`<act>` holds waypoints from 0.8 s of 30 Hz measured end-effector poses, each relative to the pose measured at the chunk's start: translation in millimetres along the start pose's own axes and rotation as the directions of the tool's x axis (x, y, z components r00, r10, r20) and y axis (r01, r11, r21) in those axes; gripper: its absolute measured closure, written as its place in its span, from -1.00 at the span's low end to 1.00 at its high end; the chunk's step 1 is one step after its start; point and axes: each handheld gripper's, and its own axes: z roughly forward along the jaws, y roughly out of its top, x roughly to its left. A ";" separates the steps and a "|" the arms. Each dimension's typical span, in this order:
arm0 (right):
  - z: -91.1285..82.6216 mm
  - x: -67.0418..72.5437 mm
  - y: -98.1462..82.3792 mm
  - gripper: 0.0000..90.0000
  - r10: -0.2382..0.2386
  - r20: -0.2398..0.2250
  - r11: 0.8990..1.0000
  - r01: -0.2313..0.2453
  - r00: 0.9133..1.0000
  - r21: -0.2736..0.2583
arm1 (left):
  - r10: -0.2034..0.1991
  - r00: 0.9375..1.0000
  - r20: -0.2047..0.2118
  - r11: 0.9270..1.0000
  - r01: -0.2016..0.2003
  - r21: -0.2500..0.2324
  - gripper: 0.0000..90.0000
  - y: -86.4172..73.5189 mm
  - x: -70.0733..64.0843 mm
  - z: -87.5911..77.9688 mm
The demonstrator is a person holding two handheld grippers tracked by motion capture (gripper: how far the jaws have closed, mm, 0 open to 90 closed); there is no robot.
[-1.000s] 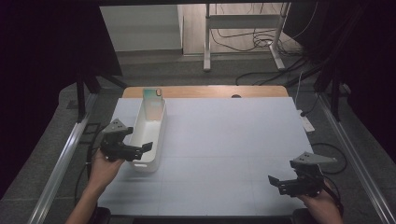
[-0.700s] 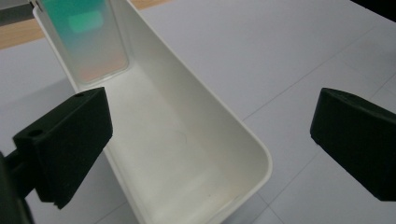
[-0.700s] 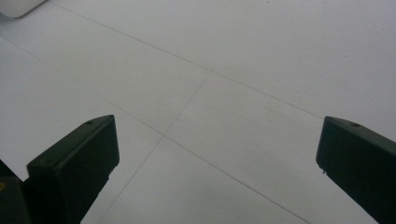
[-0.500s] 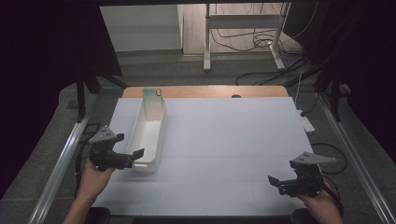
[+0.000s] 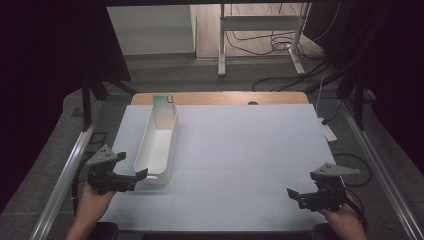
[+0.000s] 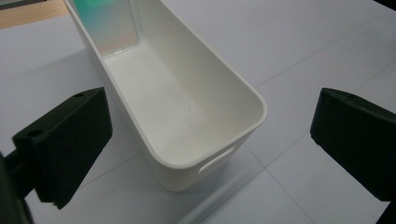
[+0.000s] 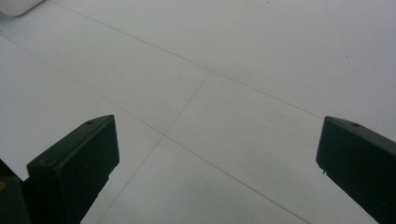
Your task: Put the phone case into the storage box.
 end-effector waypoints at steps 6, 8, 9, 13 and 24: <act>0.0 0.5 0.1 -1.00 -0.001 0.000 1.000 0.001 1.000 0.003 | -0.005 1.000 -0.004 1.000 0.005 0.005 -1.00 -7.9 -1.7 -4.8; 0.0 0.5 0.1 -1.00 -0.001 0.001 1.000 0.001 1.000 0.003 | -0.006 1.000 -0.006 1.000 0.006 0.009 -1.00 -10.8 -1.9 -6.2; 0.0 0.5 0.1 -1.00 -0.001 0.000 1.000 0.001 1.000 0.004 | -0.009 1.000 -0.006 1.000 0.009 0.008 -1.00 -11.9 -2.0 -6.7; 0.3 0.5 0.1 -1.00 0.001 0.000 1.000 -0.001 1.000 0.003 | -0.014 1.000 -0.010 1.000 0.014 0.012 -1.00 -16.9 -2.2 -9.9; 0.4 0.3 0.1 -1.00 0.001 0.001 1.000 -0.001 1.000 0.003 | -0.030 0.999 -0.024 0.999 0.030 0.021 -1.00 -33.4 -2.5 -20.8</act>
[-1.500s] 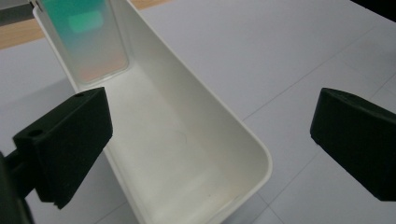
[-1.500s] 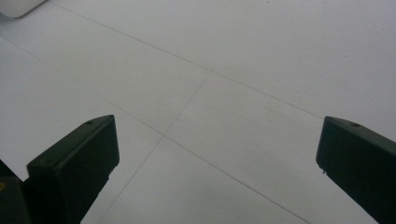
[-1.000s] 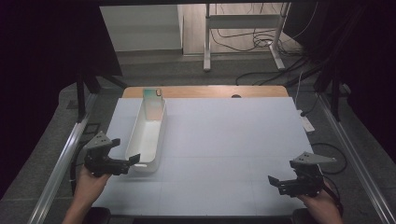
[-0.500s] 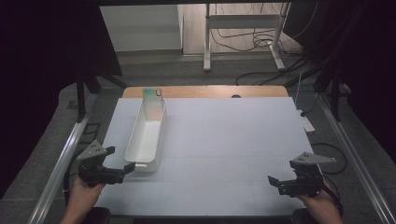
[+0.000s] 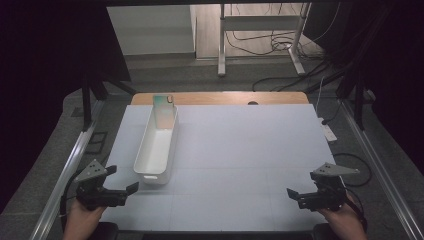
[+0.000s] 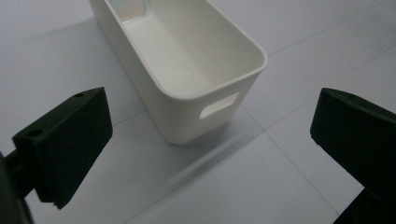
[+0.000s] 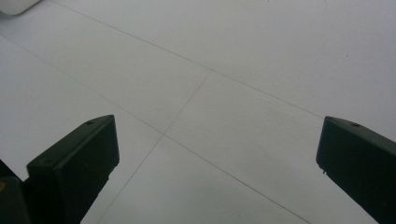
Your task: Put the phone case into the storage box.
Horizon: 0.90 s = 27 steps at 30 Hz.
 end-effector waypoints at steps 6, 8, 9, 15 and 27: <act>0.0 -0.2 0.0 -1.00 0.002 0.001 1.000 -0.002 1.000 0.000 | 0.003 1.000 -0.020 1.000 -0.003 0.015 -1.00 -7.7 0.1 -2.7; -0.1 -0.4 0.0 -1.00 0.002 0.002 1.000 -0.002 1.000 0.000 | 0.005 1.000 -0.021 1.000 -0.005 0.017 -1.00 -9.3 -0.3 -3.1; -0.1 -0.4 -0.1 -1.00 0.003 0.003 1.000 -0.003 1.000 -0.001 | 0.004 1.000 -0.024 1.000 -0.004 0.018 -1.00 -10.3 -0.9 -3.2; -0.5 -0.4 -0.1 -1.00 0.006 0.004 1.000 -0.006 1.000 -0.003 | 0.016 0.999 -0.030 0.999 -0.015 0.033 -1.00 -13.1 -3.5 -3.5; 0.0 -0.4 -0.2 -1.00 0.003 0.004 1.000 -0.003 1.000 0.000 | 0.033 0.999 -0.033 0.997 -0.031 0.064 -0.97 -12.2 -5.4 -0.1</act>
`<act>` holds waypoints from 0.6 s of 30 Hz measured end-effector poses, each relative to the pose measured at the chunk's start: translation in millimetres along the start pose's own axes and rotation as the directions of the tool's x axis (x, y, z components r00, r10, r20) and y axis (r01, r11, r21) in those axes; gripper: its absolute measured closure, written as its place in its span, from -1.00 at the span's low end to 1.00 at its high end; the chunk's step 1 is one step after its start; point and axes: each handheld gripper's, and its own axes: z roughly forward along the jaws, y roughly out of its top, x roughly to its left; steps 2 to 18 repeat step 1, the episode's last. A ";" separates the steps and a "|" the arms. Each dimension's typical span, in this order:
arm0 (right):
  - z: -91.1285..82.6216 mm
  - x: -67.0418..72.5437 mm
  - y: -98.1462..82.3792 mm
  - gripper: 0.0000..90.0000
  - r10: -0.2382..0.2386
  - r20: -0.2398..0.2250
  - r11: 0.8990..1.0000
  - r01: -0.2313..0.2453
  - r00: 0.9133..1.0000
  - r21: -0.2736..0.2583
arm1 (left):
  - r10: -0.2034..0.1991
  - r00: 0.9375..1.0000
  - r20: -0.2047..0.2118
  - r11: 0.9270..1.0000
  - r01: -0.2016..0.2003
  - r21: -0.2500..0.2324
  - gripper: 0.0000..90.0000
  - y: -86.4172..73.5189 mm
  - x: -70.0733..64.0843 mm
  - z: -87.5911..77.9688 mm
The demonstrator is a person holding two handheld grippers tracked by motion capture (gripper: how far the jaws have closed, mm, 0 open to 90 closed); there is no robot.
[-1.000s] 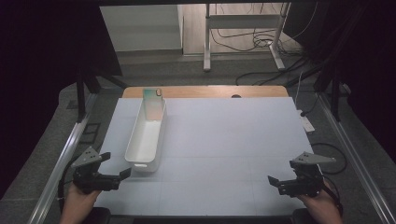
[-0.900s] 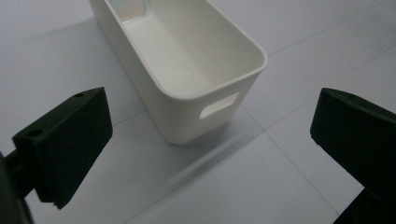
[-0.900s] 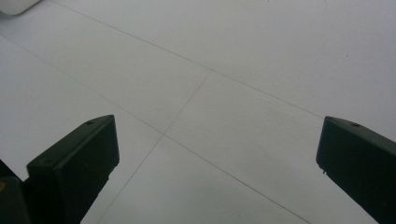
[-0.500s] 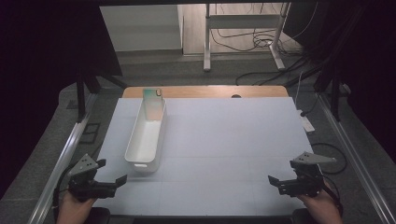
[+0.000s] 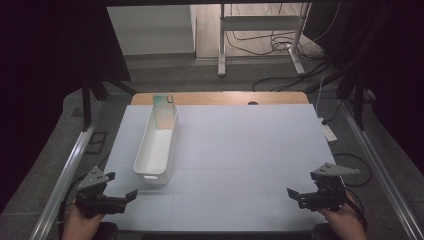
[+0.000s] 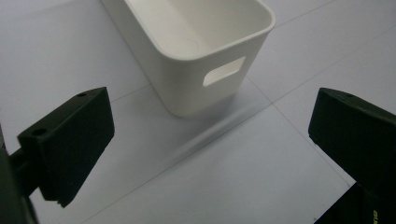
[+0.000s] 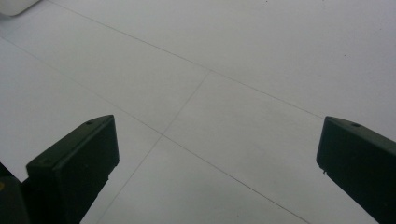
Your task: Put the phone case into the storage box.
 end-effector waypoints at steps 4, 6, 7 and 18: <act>0.1 -0.4 -0.1 -1.00 0.001 -0.003 1.000 -0.001 1.000 0.001 | 0.000 1.000 0.000 1.000 0.000 0.000 -0.96 0.0 0.0 0.0; 0.1 -0.4 -0.1 -1.00 0.001 -0.003 1.000 -0.001 1.000 0.001 | 0.000 1.000 0.000 1.000 0.000 0.000 -0.96 0.0 0.0 0.0; 0.1 -0.4 -0.1 -1.00 0.001 -0.003 1.000 -0.001 1.000 0.001 | 0.000 1.000 0.000 1.000 0.000 0.000 -0.96 0.0 0.0 0.0; 0.1 -0.4 -0.1 -1.00 0.001 -0.003 1.000 -0.001 1.000 0.001 | 0.000 1.000 0.000 1.000 0.000 0.000 -0.96 0.0 0.0 0.0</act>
